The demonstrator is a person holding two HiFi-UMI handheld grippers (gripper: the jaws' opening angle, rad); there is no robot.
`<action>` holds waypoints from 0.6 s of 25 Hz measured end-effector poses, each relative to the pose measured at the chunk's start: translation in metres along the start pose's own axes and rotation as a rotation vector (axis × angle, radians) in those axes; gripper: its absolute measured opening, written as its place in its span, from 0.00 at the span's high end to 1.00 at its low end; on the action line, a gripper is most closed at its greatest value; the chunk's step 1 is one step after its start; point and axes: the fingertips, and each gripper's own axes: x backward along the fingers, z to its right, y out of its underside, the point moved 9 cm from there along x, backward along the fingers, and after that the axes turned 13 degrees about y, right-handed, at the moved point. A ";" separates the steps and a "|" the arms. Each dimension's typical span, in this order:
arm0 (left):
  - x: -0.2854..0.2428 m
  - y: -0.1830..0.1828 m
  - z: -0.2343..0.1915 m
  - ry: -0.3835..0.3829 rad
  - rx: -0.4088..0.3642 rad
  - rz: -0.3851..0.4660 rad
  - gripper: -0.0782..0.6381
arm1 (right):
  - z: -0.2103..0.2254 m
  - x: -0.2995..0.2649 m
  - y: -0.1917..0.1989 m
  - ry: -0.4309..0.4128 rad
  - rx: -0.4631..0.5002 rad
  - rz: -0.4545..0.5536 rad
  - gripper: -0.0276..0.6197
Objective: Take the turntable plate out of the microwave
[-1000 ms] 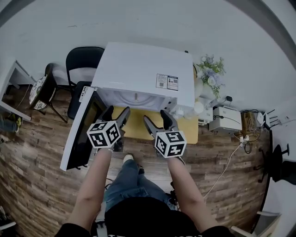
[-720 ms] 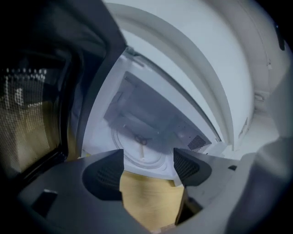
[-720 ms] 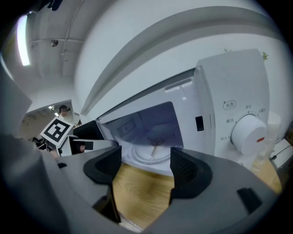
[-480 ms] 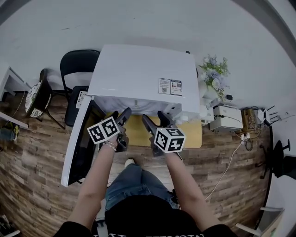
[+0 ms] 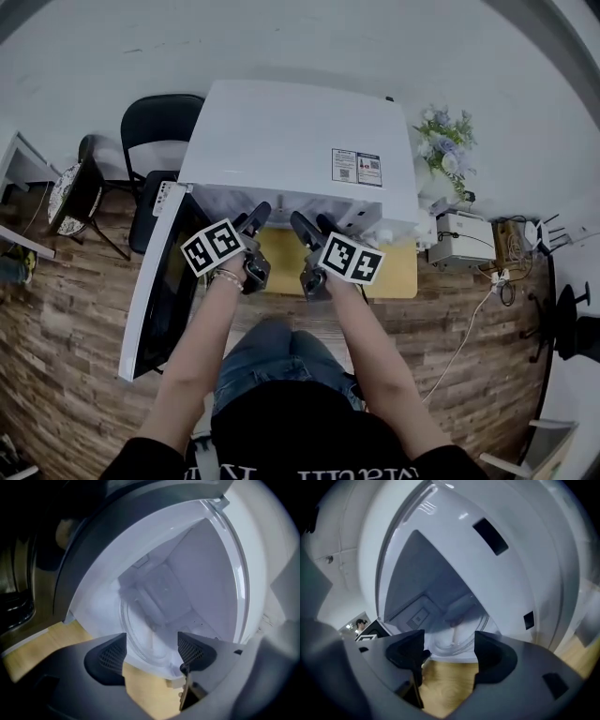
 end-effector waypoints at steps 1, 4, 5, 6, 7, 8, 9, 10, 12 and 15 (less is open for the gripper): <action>-0.001 0.000 -0.002 -0.002 0.008 0.006 0.41 | 0.002 -0.004 0.000 0.002 -0.033 -0.009 0.42; -0.002 0.001 -0.006 0.013 0.039 0.033 0.41 | 0.006 -0.011 0.003 0.011 -0.117 -0.033 0.42; -0.003 0.001 -0.006 0.019 0.044 0.041 0.41 | 0.006 -0.013 0.004 0.014 -0.135 -0.037 0.42; -0.004 0.001 -0.007 0.022 0.046 0.048 0.41 | 0.006 -0.015 0.006 0.015 -0.149 -0.040 0.42; -0.004 0.001 -0.007 0.021 0.047 0.055 0.41 | 0.006 -0.017 0.008 0.016 -0.163 -0.044 0.42; -0.004 0.001 -0.007 0.018 0.049 0.064 0.42 | 0.006 -0.020 0.010 0.017 -0.180 -0.048 0.42; -0.005 0.001 -0.007 0.016 0.051 0.073 0.42 | 0.007 -0.022 0.012 0.018 -0.202 -0.053 0.42; -0.005 0.001 -0.007 0.015 0.055 0.081 0.42 | 0.008 -0.024 0.013 0.017 -0.227 -0.055 0.42; -0.005 0.001 -0.008 0.015 0.077 0.099 0.43 | 0.009 -0.026 0.014 0.007 -0.272 -0.056 0.43; -0.003 0.002 -0.014 0.027 0.166 0.140 0.50 | 0.008 -0.028 0.015 -0.019 -0.355 -0.066 0.43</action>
